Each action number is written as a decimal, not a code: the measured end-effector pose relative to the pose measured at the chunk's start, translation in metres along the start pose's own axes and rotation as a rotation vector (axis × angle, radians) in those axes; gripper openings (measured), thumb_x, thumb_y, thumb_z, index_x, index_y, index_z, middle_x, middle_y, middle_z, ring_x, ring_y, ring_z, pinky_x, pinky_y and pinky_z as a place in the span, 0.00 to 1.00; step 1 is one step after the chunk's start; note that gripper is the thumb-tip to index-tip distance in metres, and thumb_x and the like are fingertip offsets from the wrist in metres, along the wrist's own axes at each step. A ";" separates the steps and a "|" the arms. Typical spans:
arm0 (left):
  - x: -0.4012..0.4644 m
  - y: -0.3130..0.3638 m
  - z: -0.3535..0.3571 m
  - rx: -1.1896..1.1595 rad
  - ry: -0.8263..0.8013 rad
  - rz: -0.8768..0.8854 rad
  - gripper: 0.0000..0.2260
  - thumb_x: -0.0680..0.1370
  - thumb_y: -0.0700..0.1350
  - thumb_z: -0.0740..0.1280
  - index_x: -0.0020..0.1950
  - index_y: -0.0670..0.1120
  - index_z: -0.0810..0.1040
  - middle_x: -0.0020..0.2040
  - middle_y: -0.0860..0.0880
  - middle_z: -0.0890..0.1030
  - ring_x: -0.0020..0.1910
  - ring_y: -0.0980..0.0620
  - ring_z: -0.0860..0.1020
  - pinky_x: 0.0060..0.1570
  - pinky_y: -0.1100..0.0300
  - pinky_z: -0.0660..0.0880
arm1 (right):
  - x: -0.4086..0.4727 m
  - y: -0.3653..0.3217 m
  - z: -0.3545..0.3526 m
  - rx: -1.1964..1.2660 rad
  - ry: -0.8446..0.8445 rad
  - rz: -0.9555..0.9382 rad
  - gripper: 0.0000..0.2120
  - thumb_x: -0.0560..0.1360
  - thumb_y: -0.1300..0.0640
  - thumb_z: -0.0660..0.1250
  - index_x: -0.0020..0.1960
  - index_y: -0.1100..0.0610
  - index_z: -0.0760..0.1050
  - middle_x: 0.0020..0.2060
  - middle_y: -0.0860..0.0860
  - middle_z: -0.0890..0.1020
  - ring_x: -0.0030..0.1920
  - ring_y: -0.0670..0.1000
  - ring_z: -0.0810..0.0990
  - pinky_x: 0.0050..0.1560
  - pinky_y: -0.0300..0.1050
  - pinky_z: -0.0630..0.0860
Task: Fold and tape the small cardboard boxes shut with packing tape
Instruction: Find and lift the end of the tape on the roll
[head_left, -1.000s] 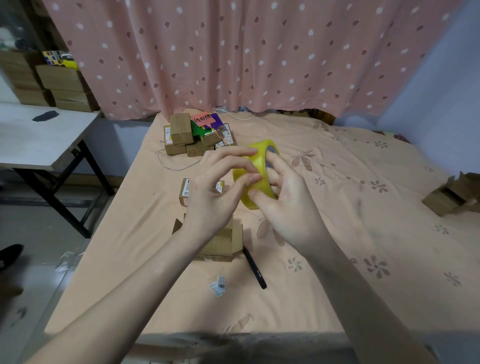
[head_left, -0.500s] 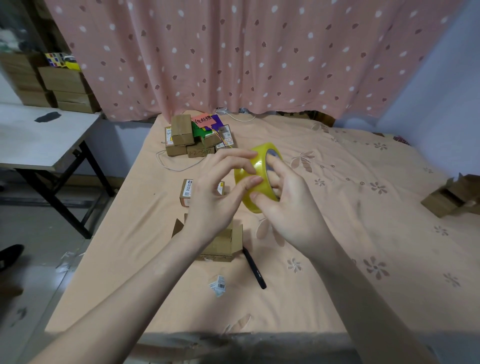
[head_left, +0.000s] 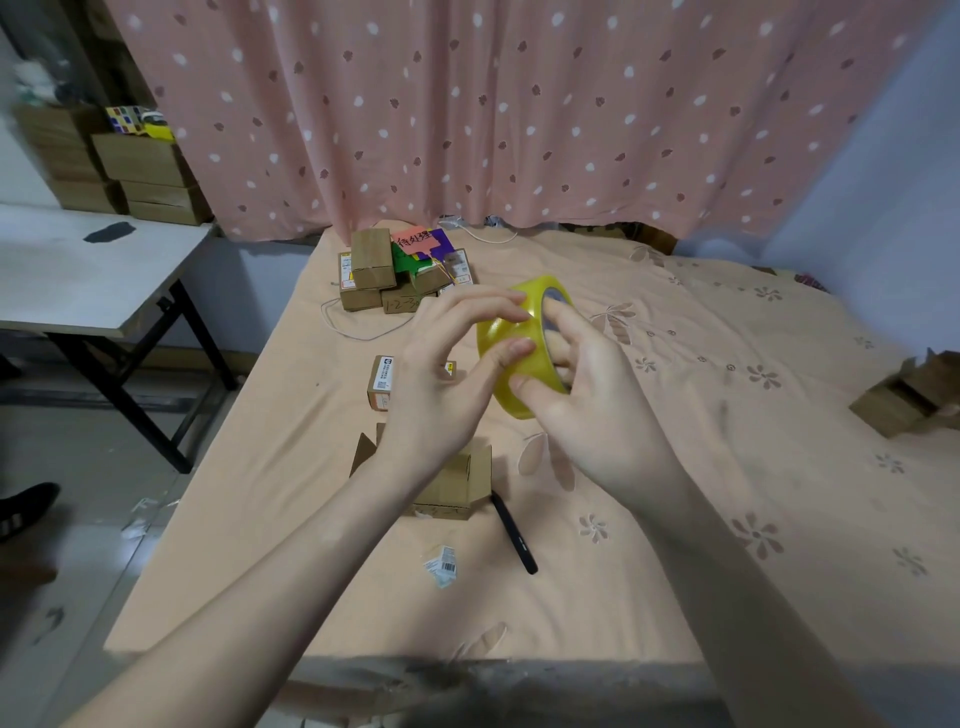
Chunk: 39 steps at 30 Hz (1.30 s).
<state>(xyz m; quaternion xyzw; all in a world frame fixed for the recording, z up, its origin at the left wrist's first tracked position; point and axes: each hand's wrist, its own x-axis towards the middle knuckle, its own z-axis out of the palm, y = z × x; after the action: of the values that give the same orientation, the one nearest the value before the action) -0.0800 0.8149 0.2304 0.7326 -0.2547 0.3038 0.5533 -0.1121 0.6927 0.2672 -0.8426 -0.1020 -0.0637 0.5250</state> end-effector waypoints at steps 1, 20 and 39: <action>0.000 0.000 -0.001 -0.013 -0.006 -0.017 0.03 0.75 0.40 0.69 0.47 0.46 0.77 0.53 0.51 0.80 0.54 0.59 0.74 0.52 0.59 0.68 | 0.000 -0.001 -0.002 -0.007 -0.005 0.001 0.17 0.74 0.68 0.62 0.61 0.56 0.70 0.44 0.58 0.81 0.46 0.63 0.78 0.49 0.63 0.76; 0.026 0.005 -0.019 0.156 -0.196 0.146 0.04 0.75 0.38 0.69 0.40 0.39 0.81 0.44 0.47 0.78 0.42 0.46 0.78 0.44 0.47 0.74 | -0.003 -0.005 -0.013 -0.365 -0.110 0.059 0.14 0.73 0.64 0.63 0.57 0.56 0.67 0.44 0.59 0.80 0.46 0.58 0.77 0.49 0.59 0.75; 0.010 -0.010 -0.015 -0.029 -0.162 -0.025 0.11 0.77 0.36 0.64 0.58 0.45 0.76 0.52 0.50 0.78 0.49 0.53 0.78 0.48 0.62 0.74 | 0.008 -0.001 -0.019 -0.194 -0.138 0.167 0.17 0.73 0.66 0.64 0.60 0.56 0.71 0.47 0.57 0.81 0.48 0.62 0.81 0.47 0.62 0.79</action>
<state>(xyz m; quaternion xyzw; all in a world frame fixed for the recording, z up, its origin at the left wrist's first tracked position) -0.0680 0.8316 0.2342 0.7500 -0.2938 0.2327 0.5450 -0.1041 0.6772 0.2780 -0.8973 -0.0609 0.0287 0.4363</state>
